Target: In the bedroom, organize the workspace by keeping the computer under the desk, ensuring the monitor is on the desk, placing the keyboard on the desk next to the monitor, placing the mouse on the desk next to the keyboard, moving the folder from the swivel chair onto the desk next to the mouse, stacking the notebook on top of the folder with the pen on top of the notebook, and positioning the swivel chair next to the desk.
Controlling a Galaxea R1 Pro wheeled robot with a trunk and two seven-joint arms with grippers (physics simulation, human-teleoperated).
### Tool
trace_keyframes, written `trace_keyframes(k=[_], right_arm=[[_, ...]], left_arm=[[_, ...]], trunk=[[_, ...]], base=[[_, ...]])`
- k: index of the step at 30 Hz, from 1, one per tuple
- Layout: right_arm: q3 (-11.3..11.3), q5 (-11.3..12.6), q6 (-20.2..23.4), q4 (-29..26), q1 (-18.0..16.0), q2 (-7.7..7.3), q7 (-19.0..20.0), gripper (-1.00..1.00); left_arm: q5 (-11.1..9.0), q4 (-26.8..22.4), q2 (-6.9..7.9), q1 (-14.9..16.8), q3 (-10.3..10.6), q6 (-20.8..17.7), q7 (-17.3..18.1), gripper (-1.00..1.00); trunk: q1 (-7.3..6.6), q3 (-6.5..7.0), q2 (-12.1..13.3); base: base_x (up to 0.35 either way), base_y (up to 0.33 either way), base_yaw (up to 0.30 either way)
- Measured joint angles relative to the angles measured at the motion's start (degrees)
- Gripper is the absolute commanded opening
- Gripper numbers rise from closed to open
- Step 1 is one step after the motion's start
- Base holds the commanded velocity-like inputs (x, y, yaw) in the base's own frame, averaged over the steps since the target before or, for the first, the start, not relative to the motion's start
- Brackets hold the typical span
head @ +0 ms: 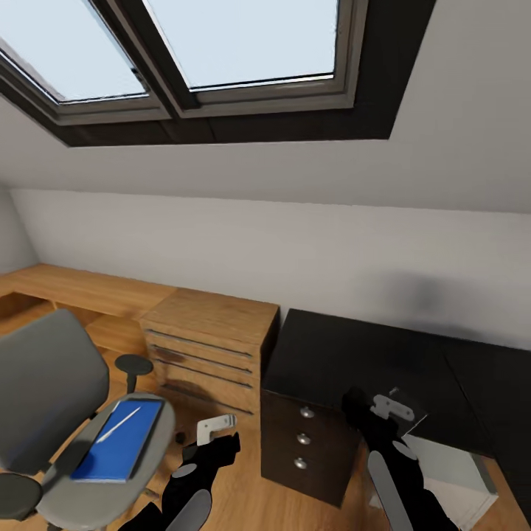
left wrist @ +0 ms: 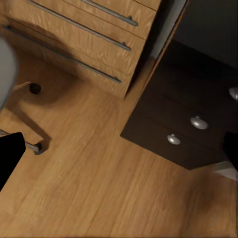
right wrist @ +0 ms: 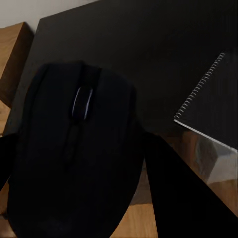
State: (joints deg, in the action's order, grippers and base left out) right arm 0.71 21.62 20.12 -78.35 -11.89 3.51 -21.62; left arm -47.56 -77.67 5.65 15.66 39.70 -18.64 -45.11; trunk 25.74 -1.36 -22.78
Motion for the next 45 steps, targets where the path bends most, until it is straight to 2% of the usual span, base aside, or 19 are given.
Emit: trace_keyframes(k=[4, 10, 11, 15, 27, 31, 33, 36, 38, 39, 40, 41, 42, 43, 44, 45], right_arm=[[-1.5, 0.0, 0.0, 0.0, 0.0, -0.03, -0.2, -1.00], [-2.5, 0.0, 0.0, 0.0, 0.0, -0.03, -0.2, -1.00], [-4.0, -0.1, 0.1, 0.1, 0.0, 0.01, -0.2, -1.00], [-5.2, 0.0, 0.1, 0.2, 0.0, 0.10, -0.2, -1.00], [-5.4, 0.1, 0.0, 0.4, 0.0, 0.30, -0.1, -1.00], [-5.5, 0.0, 0.0, 0.5, 0.0, 0.24, -0.1, -1.00], [-5.5, 0.0, 0.1, 0.5, 0.0, 0.12, -0.1, -1.00], [-5.4, 0.0, 0.4, 0.5, 0.0, -0.03, -0.1, -1.00], [-5.4, -0.3, 2.7, 0.6, 0.0, -0.22, -0.2, -1.00], [-5.5, -0.4, 3.6, 0.7, 0.0, -0.25, -0.2, -1.00], [-5.5, -0.5, 6.4, 0.8, -0.1, -0.88, -0.1, -1.00], [-5.6, -0.5, 7.8, 0.8, -0.2, -1.63, -0.1, -1.00], [-5.7, -0.5, 8.6, 0.9, -0.2, -2.09, -0.1, -1.00], [-7.3, -0.6, 16.6, 2.8, -1.5, -5.64, 0.1, -1.00], [-8.8, -0.7, 19.4, 3.3, -2.5, -7.67, 0.2, -1.00], [-9.7, -0.5, 20.8, 3.4, -2.9, -8.77, 0.3, -1.00]], left_arm=[[0.1, 0.0, 0.00, 0.0, 0.0, 0.0, 0.0, 1.00], [0.1, 0.0, 0.00, 0.0, 0.0, 0.0, 0.0, 1.00], [0.1, 0.1, -0.04, 0.0, 0.0, 0.0, 0.0, 1.00], [0.1, 0.3, -0.08, 0.0, 0.0, 0.0, 0.0, 1.00], [0.3, 2.3, -0.26, 0.0, 0.2, 0.0, 0.0, 1.00], [0.2, 5.2, -0.27, 0.0, 0.2, -0.1, 0.3, 1.00], [0.3, 8.5, -0.32, 0.0, 0.2, 0.0, 0.4, 1.00], [0.4, 9.6, -0.35, 0.0, 0.1, 0.0, 0.3, 1.00], [0.1, 12.9, -0.16, 0.0, 0.0, 0.4, 0.3, 1.00], [0.1, 15.1, -0.10, 0.0, 0.0, 1.3, 0.4, 1.00], [0.0, 20.5, -0.04, -0.1, 0.0, 7.2, 0.7, 1.00], [0.0, 22.8, -0.02, -0.2, 0.2, 11.0, 1.0, 1.00], [0.0, 23.6, 0.02, -0.4, 0.4, 12.9, 1.1, 1.00], [0.8, 26.0, 0.52, -2.4, 3.2, 22.5, 1.3, 1.00], [0.9, 26.3, 0.93, -3.0, 4.1, 24.1, 1.3, 1.00], [1.0, 26.3, 1.26, -3.1, 4.5, 24.8, 1.4, 1.00]], trunk=[[0.00, 0.00, 0.0], [0.00, 0.00, 0.0], [0.00, 0.00, 0.0], [0.00, 0.00, 0.0], [0.00, 0.00, 0.0], [0.00, 0.00, 0.0], [0.00, 0.00, 0.0], [0.00, 0.00, 0.0], [0.00, 0.00, 0.0], [0.00, 0.00, 0.0], [0.00, -0.01, 0.0], [0.00, 0.00, 0.0], [0.00, 0.00, 0.0], [0.01, -0.01, 0.0], [0.00, 0.00, 0.0], [0.00, 0.00, 0.0]], base=[[0.000, 0.000, -0.292], [0.000, 0.000, -0.296], [0.000, 0.000, -0.298], [0.000, 0.000, -0.298], [0.000, 0.000, -0.299], [0.000, 0.000, -0.299], [0.000, 0.000, -0.299], [0.000, 0.000, -0.299], [0.000, 0.000, -0.299], [0.000, 0.000, -0.298], [0.000, 0.000, -0.298], [0.000, 0.000, -0.298], [0.000, 0.000, -0.294], [0.000, 0.000, -0.292], [0.000, 0.000, -0.292], [0.000, 0.000, -0.292]])
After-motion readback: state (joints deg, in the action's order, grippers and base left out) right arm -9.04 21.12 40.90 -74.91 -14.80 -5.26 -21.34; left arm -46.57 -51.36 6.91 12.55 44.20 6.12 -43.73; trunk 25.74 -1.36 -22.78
